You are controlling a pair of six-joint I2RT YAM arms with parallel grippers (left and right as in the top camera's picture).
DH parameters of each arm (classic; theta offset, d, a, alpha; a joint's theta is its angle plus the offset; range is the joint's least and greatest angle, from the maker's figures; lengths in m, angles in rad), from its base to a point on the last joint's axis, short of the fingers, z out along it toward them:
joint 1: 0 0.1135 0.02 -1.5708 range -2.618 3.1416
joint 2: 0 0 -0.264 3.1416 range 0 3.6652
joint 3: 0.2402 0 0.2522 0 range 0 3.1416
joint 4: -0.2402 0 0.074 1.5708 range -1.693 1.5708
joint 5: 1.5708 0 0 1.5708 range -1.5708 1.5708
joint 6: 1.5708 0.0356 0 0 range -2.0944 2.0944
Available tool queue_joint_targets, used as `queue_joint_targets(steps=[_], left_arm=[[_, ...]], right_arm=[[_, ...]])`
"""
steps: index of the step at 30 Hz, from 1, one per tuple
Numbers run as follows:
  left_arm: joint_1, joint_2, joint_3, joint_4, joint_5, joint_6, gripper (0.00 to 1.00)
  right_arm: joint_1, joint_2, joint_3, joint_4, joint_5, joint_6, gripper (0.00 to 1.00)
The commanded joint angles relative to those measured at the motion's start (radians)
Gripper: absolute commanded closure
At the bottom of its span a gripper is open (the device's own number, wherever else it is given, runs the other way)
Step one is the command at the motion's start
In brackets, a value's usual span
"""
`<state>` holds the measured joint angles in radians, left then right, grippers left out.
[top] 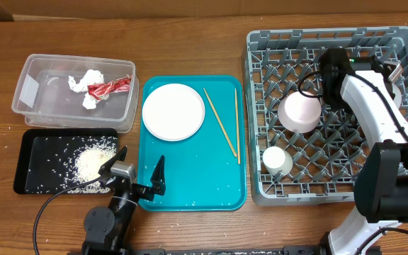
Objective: Sort waste into correct bins and load items into the dishwasher
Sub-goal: 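Carry the white bowl into the dish rack with the right gripper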
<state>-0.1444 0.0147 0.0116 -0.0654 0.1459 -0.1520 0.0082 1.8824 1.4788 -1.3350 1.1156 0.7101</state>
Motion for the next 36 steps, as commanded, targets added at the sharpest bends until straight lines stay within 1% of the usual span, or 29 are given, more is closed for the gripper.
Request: queue_joint_targets(steps=[1, 5, 9, 14, 18, 28, 31, 32, 34, 36], left_arm=[[-0.01, -0.01, -0.007, 0.003, 0.001, 0.018, 0.0], [-0.01, -0.01, -0.007, 0.003, 0.002, 0.018, 0.0], [-0.01, -0.01, -0.007, 0.003, 0.001, 0.018, 0.0], [-0.01, -0.01, -0.007, 0.003, 0.002, 0.018, 0.0], [-0.01, -0.01, -0.007, 0.003, 0.002, 0.018, 0.0], [-0.01, -0.01, -0.007, 0.003, 0.002, 0.018, 0.0], [-0.01, -0.01, -0.007, 0.003, 0.002, 0.018, 0.0], [-0.01, -0.01, -0.007, 0.003, 0.002, 0.018, 0.0], [-0.01, -0.01, -0.007, 0.003, 0.001, 0.018, 0.0], [-0.01, -0.01, -0.007, 0.003, 0.002, 0.018, 0.0]], right_arm=[[-0.007, -0.006, -0.027, -0.017, 0.007, -0.002, 0.96], [-0.007, -0.006, -0.02, -0.014, 0.103, -0.003, 0.96], [-0.007, -0.006, -0.016, -0.026, 0.16, -0.002, 0.96], [-0.007, -0.006, -0.016, 0.005, 0.167, -0.003, 0.96], [0.003, -0.006, -0.019, 0.024, 0.104, -0.003, 0.96], [0.143, -0.006, -0.022, 0.013, 0.092, -0.003, 0.95], [0.156, -0.006, -0.032, 0.012, 0.1, -0.003, 0.92], [0.156, -0.006, -0.032, 0.007, 0.12, -0.003, 0.92], [0.156, -0.006, -0.032, -0.017, 0.255, -0.002, 0.96], [0.156, -0.006, -0.03, -0.022, 0.318, -0.003, 0.96]])
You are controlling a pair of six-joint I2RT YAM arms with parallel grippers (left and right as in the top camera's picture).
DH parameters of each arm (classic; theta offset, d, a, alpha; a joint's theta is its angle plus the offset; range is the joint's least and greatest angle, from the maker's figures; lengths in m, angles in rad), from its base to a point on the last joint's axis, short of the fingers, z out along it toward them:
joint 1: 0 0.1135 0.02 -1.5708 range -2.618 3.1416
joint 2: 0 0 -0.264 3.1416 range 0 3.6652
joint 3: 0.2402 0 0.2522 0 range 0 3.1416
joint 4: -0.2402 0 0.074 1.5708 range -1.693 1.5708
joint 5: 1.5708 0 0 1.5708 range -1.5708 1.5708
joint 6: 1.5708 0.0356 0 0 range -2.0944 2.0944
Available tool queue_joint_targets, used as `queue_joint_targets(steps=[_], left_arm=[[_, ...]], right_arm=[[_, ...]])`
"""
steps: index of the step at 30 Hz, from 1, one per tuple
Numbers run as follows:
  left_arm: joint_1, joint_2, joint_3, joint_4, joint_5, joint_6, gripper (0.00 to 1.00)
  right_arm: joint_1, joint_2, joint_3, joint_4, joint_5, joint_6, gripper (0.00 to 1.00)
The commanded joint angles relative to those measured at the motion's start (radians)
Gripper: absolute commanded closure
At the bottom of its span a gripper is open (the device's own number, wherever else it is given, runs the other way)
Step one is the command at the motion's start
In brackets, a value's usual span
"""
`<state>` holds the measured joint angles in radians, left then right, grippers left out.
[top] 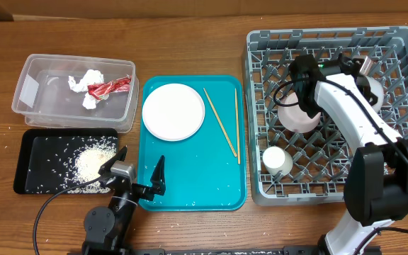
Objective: Sort waste into correct bins and load items into the dishwasher
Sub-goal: 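Carry the white bowl into the dish rack with the right gripper, then release the white bowl in the rack and lift the right gripper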
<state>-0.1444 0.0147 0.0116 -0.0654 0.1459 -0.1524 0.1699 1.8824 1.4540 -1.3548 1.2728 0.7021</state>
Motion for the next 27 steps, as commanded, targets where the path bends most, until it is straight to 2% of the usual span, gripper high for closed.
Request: queue_joint_targets(steps=[1, 6, 12, 16, 19, 27], left_arm=[[-0.01, -0.01, -0.007, 0.003, 0.002, 0.018, 0.0], [-0.01, -0.01, -0.007, 0.003, 0.002, 0.018, 0.0], [-0.01, -0.01, -0.007, 0.003, 0.002, 0.018, 0.0], [-0.01, -0.01, -0.007, 0.003, 0.002, 0.018, 0.0], [-0.01, -0.01, -0.007, 0.003, 0.002, 0.018, 0.0], [-0.01, -0.01, -0.007, 0.003, 0.002, 0.018, 0.0]], right_arm=[[-0.005, -0.006, -0.005, -0.005, 0.186, 0.005, 0.96], [-0.035, -0.006, -0.006, -0.008, 0.192, 0.005, 0.96], [-0.09, -0.006, -0.024, 0.023, 0.109, 0.003, 0.96], [-0.102, -0.006, -0.081, 0.113, 0.105, -0.082, 0.96], [-0.081, -0.006, -0.128, 0.185, 0.083, -0.16, 0.96], [0.021, -0.006, -0.173, 0.165, 0.071, -0.148, 0.94]])
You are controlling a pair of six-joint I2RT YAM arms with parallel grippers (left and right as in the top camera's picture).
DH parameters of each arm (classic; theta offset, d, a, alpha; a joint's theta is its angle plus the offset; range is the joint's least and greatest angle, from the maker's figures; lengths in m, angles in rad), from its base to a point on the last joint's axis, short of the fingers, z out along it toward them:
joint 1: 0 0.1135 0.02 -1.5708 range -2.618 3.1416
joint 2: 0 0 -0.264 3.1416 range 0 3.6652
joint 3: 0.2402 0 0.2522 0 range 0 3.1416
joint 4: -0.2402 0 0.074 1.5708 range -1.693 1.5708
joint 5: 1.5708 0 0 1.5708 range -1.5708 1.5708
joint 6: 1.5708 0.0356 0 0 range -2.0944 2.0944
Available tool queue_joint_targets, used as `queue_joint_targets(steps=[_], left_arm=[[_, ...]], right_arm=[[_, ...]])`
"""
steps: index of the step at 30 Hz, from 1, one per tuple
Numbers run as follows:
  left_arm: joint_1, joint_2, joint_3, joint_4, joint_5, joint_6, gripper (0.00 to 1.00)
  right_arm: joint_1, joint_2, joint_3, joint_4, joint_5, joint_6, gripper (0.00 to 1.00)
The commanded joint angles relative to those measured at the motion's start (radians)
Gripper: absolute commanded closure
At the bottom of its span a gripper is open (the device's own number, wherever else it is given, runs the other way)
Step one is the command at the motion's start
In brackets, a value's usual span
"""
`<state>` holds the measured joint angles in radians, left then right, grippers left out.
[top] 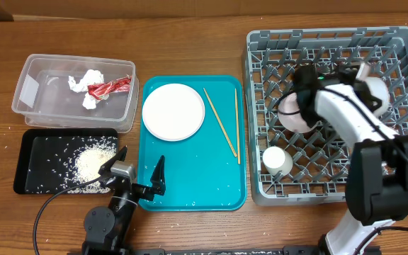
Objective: Sort waste into correct bins and load items into the dishwasher
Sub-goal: 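Release the white bowl in the rack and lift the right gripper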
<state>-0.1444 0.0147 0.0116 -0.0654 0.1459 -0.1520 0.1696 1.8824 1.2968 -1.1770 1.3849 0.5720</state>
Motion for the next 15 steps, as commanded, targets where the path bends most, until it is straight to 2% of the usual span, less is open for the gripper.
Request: queue_joint_targets(steps=[1, 4, 9, 14, 15], left_arm=[[-0.01, -0.01, -0.007, 0.003, 0.002, 0.018, 0.0], [-0.01, -0.01, -0.007, 0.003, 0.001, 0.018, 0.0], [-0.01, -0.01, -0.007, 0.003, 0.002, 0.018, 0.0], [-0.01, -0.01, -0.007, 0.003, 0.002, 0.018, 0.0], [-0.01, -0.01, -0.007, 0.003, 0.002, 0.018, 0.0]], right_arm=[[0.027, -0.006, -0.014, -0.023, -0.04, -0.019, 0.9], [0.04, -0.008, 0.006, -0.073, -0.05, 0.067, 0.77], [0.079, -0.014, 0.129, -0.281, -0.143, 0.288, 0.74], [0.166, -0.014, 0.277, -0.402, -0.276, 0.293, 0.73], [0.195, -0.014, 0.298, -0.415, -0.301, 0.292, 0.68]])
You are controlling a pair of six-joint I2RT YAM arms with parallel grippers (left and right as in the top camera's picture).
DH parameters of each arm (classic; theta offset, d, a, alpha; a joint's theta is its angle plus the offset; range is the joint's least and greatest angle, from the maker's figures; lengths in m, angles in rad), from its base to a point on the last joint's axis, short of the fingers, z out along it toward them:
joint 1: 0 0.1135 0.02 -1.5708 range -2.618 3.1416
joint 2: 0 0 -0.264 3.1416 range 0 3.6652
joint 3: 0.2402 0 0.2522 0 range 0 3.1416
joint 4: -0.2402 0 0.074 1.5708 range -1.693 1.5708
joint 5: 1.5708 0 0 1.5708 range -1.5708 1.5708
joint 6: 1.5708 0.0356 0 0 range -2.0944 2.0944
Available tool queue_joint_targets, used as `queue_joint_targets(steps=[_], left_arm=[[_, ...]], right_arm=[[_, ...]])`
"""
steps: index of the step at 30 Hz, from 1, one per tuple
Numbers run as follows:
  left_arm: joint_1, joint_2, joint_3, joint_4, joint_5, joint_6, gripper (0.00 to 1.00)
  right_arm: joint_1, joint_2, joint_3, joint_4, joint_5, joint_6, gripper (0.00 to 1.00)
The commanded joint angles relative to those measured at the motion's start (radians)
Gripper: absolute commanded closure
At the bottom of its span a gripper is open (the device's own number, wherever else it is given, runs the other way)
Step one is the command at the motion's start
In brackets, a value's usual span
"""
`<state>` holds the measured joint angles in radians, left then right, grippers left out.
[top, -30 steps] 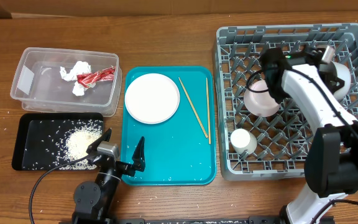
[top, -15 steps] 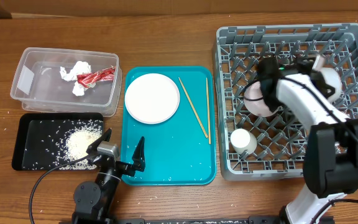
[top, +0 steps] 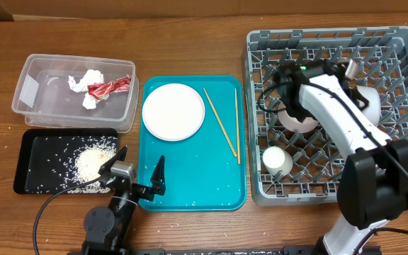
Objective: Sort waste into correct bins and load items into the dishwasher
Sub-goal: 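Release the white bowl in the rack and lift the right gripper, then reach the right gripper to the chopsticks on the teal tray and grasp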
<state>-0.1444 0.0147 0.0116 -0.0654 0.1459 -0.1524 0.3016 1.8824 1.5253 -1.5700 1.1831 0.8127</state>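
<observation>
A white plate [top: 173,111] and two wooden chopsticks [top: 220,131] lie on the teal tray [top: 190,191]. In the grey dish rack [top: 331,42] sit a pink bowl [top: 301,122], a small white cup [top: 276,159] and a white bowl [top: 368,100]. My right gripper [top: 282,83] hangs over the rack's left half, just back-left of the pink bowl; the wrist hides its fingers. My left gripper [top: 137,172] rests open at the tray's front-left corner, holding nothing.
A clear plastic bin [top: 30,88] at the back left holds crumpled tissue [top: 87,83] and a red wrapper [top: 110,86]. In front of it a black tray [top: 41,152] carries spilled rice [top: 93,164]. Rice grains dot the teal tray.
My right wrist has moved left and a little back over the rack, off the pink bowl's top toward the rack's left side. More of the white bowl shows. The left arm is unchanged.
My right wrist first stood over the rack's back middle, behind the pink bowl. Then it was further left, then low over the pink bowl, and now at the rack's left half. Plate, chopsticks and left arm stayed put throughout.
</observation>
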Motion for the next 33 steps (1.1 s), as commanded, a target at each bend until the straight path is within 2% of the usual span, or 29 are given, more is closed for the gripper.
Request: queue_joint_targets(steps=[1, 2, 3, 9, 12, 15, 17, 20, 22, 29, 33], left_arm=[[-0.01, -0.01, -0.007, 0.003, 0.002, 0.018, 0.0], [-0.01, -0.01, -0.007, 0.003, 0.002, 0.018, 0.0], [-0.01, -0.01, -0.007, 0.003, 0.002, 0.018, 0.0], [-0.01, -0.01, -0.007, 0.003, 0.002, 0.018, 0.0], [-0.01, -0.01, -0.007, 0.003, 0.001, 0.018, 0.0], [-0.01, -0.01, -0.007, 0.003, 0.002, 0.018, 0.0], [-0.01, -0.01, -0.007, 0.003, 0.002, 0.018, 0.0], [-0.01, -0.008, -0.007, 0.003, 0.002, 0.018, 0.0], [-0.01, -0.008, -0.007, 0.003, 0.002, 0.018, 0.0], [-0.01, -0.008, -0.007, 0.003, 0.002, 0.018, 0.0], [-0.01, -0.008, -0.007, 0.003, 0.002, 0.018, 0.0]], right_arm=[[0.082, -0.014, 0.079, -0.031, -0.111, 0.052, 0.65], [0.101, -0.014, 0.08, -0.034, -0.112, 0.052, 0.56], [0.113, -0.014, 0.08, -0.037, -0.112, 0.052, 0.53], [0.118, -0.014, 0.081, -0.019, -0.133, 0.052, 0.52], [0.118, -0.015, 0.097, 0.023, -0.246, 0.039, 0.53], [0.118, -0.016, 0.119, 0.156, -0.535, -0.188, 0.54], [0.118, -0.016, 0.126, 0.283, -0.924, -0.403, 0.51], [0.118, -0.016, 0.122, 0.375, -1.299, -0.51, 0.49], [0.119, -0.016, 0.115, 0.422, -1.449, -0.518, 0.49], [0.188, 0.0, 0.088, 0.486, -1.461, -0.621, 0.5], [0.244, 0.018, 0.046, 0.542, -1.289, -0.636, 0.49]])
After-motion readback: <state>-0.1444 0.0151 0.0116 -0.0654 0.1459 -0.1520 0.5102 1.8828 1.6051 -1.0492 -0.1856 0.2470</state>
